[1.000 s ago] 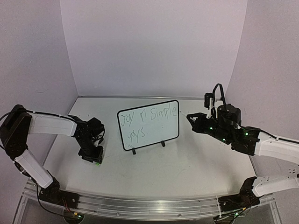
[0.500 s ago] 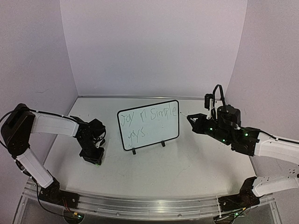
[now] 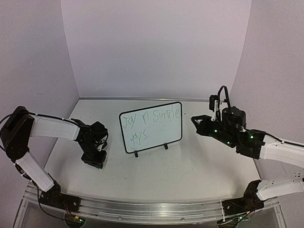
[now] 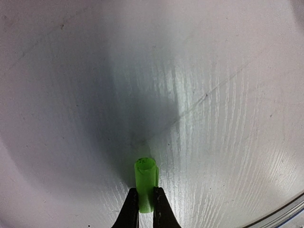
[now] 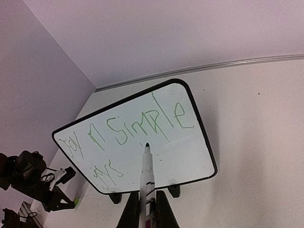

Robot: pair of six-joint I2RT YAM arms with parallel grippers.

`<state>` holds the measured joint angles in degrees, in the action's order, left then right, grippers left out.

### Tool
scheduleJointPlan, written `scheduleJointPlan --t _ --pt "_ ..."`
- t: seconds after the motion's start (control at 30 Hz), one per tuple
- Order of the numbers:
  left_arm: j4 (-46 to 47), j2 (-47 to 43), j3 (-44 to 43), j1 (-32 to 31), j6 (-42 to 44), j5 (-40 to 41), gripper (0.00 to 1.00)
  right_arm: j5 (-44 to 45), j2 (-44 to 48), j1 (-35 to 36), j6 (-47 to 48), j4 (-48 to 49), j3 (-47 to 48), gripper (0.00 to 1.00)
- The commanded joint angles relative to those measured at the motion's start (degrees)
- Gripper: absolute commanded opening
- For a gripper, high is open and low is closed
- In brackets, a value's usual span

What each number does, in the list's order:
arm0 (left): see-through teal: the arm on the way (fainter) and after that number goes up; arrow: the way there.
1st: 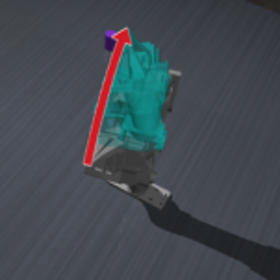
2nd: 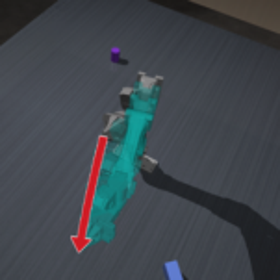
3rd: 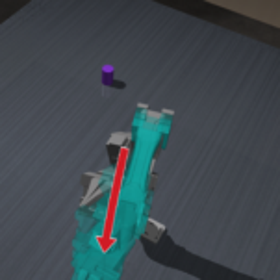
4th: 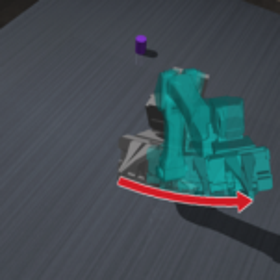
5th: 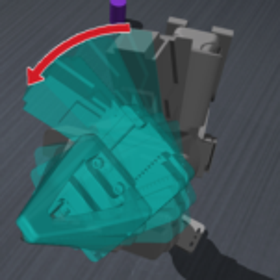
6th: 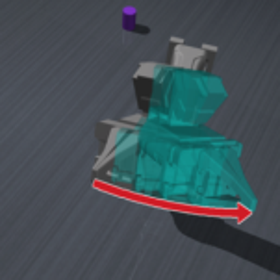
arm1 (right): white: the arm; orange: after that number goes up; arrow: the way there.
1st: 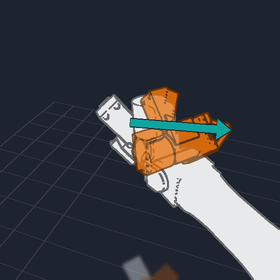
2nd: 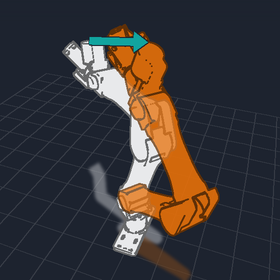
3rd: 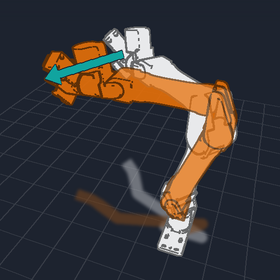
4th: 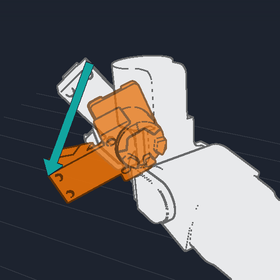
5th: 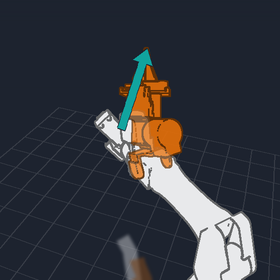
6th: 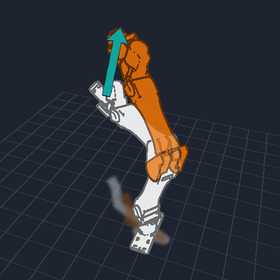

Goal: Write a sentence on the whiteboard
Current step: Pick up the pen cap from the center of the board, then insert the whiteboard marker without the cap into the pen cap.

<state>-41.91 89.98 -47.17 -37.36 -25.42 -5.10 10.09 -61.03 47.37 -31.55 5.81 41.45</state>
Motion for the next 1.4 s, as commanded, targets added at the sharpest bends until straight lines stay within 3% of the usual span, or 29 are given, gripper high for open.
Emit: scheduleJointPlan --t 0.0,0.2,0.37,0.47,0.73,1.0,1.37 --pt "0.12 -8.03 2.08 -0.41 -3.06 3.41 0.0 0.04 -0.45 -0.95 0.22 -3.2 1.38 0.0" --pt "1.25 -20.73 0.44 -0.43 0.29 6.32 0.0 -19.0 -5.04 -9.09 2.37 -4.53 5.11 0.0" --pt "4.64 -26.92 -0.32 -0.82 6.08 -5.28 0.0 -37.99 -8.62 -13.49 4.93 -5.57 8.18 0.0" --pt "6.59 -27.87 -1.2 -3.2 8.61 -10.78 0.0 -49.63 -11.2 -13.61 6.63 -8.31 11.54 0.0" --pt "9.99 -22.52 -8.72 -14.82 14.29 -12.25 0.0 -69.84 -16.75 -13.48 8.52 -17.52 16.21 0.0" --pt "13.23 -13.34 -16.25 -21.93 18.92 -17.08 0.0 -81.66 -21.43 -11.43 10.17 -24.1 19.95 0.0" --pt "11.83 -8.27 -20.35 -24.61 22.2 -21.43 0.0 -84.96 -24.68 -9.03 9.92 -25.27 21.29 0.0"
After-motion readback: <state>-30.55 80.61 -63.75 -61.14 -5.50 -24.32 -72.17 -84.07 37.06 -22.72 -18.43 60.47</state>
